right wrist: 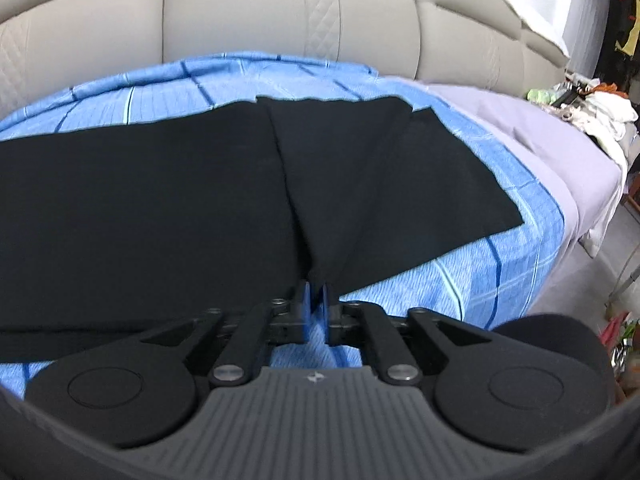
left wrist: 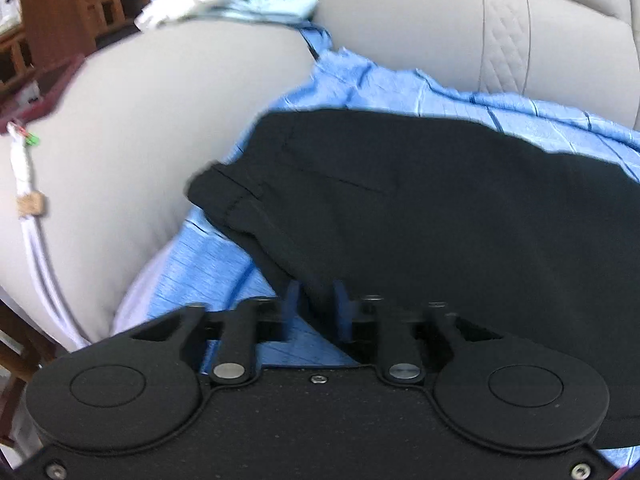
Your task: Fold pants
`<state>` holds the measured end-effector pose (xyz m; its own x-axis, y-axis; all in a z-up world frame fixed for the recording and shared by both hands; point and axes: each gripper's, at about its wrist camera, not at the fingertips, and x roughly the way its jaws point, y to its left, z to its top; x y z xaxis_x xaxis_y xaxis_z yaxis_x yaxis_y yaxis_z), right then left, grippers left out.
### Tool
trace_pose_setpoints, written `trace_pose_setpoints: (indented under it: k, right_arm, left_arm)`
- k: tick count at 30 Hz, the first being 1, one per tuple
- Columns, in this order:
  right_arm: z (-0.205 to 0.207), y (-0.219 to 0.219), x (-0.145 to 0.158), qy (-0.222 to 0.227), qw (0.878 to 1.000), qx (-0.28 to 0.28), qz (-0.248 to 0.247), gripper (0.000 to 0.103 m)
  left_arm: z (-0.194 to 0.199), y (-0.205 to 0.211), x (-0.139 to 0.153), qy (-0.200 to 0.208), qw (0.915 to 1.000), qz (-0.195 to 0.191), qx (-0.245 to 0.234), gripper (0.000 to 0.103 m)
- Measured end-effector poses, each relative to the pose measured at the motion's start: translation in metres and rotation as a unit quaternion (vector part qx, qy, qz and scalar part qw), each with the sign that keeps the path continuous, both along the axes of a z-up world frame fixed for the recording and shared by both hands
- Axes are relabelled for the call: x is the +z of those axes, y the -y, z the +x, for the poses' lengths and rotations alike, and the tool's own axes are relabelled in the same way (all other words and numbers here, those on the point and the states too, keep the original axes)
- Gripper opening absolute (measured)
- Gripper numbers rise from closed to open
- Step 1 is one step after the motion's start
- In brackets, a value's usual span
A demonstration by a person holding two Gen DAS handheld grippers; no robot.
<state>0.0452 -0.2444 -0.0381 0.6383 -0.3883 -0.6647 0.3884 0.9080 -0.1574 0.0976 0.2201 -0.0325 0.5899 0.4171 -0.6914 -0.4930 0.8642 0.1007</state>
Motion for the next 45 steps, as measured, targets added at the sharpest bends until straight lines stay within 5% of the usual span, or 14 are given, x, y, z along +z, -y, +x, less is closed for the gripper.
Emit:
trace_pose_setpoints:
  k: [3, 9, 14, 18, 21, 24, 25, 31, 35, 36, 39, 42, 45]
  right_arm:
    - [-0.006, -0.011, 0.011, 0.005, 1.000, 0.027, 0.002, 0.064]
    - [0.007, -0.052, 0.041, 0.058, 0.988, 0.139, 0.020, 0.081]
    - [0.042, -0.121, 0.033, 0.081, 0.964, 0.252, 0.039, 0.081]
    - [0.046, -0.193, 0.014, 0.087, 0.923, 0.373, 0.027, 0.082]
    - [0.050, -0.233, -0.003, 0.082, 0.905, 0.418, 0.000, 0.082]
    - [0.054, -0.256, -0.024, 0.030, 0.902, 0.432, -0.001, 0.061]
    - [0.047, -0.256, -0.027, 0.044, 0.903, 0.428, 0.004, 0.054]
    - [0.013, -0.248, -0.031, 0.028, 0.895, 0.445, 0.014, 0.050]
    - [0.001, -0.234, -0.025, 0.002, 0.881, 0.473, 0.026, 0.050]
    - [0.002, -0.226, -0.020, -0.001, 0.879, 0.475, 0.043, 0.059]
    - [0.008, -0.198, -0.008, 0.011, 0.896, 0.440, 0.058, 0.060]
    - [0.026, -0.155, 0.002, 0.045, 0.933, 0.358, 0.009, 0.073]
    - [0.058, -0.103, 0.008, 0.068, 0.963, 0.255, -0.051, 0.075]
  left_arm:
    - [-0.017, -0.009, 0.012, 0.047, 0.9989, -0.006, 0.003, 0.045]
    - [-0.018, -0.035, 0.018, 0.095, 0.9933, -0.061, 0.026, 0.043]
    - [-0.005, -0.046, 0.005, 0.099, 0.9914, -0.075, 0.041, 0.041]
    - [0.007, -0.056, -0.010, 0.065, 0.9934, -0.070, 0.064, 0.031]
    - [0.005, -0.062, -0.023, 0.061, 0.9917, -0.086, 0.074, 0.031]
    - [-0.001, -0.062, -0.022, 0.061, 0.9926, -0.075, 0.073, 0.031]
    - [-0.003, -0.059, -0.019, 0.064, 0.9928, -0.071, 0.071, 0.027]
    - [-0.004, -0.011, 0.005, 0.122, 0.9905, -0.052, -0.035, 0.027]
    - [0.008, 0.025, -0.010, 0.113, 0.9845, -0.066, -0.116, 0.027]
    - [0.009, 0.032, -0.017, 0.103, 0.9837, -0.069, -0.130, 0.027]
    - [0.008, 0.049, -0.034, 0.084, 0.9809, -0.072, -0.160, 0.027]
    - [-0.001, 0.064, -0.041, 0.080, 0.9803, -0.030, -0.178, 0.030]
    - [-0.002, 0.063, -0.042, 0.080, 0.9804, -0.035, -0.176, 0.030]
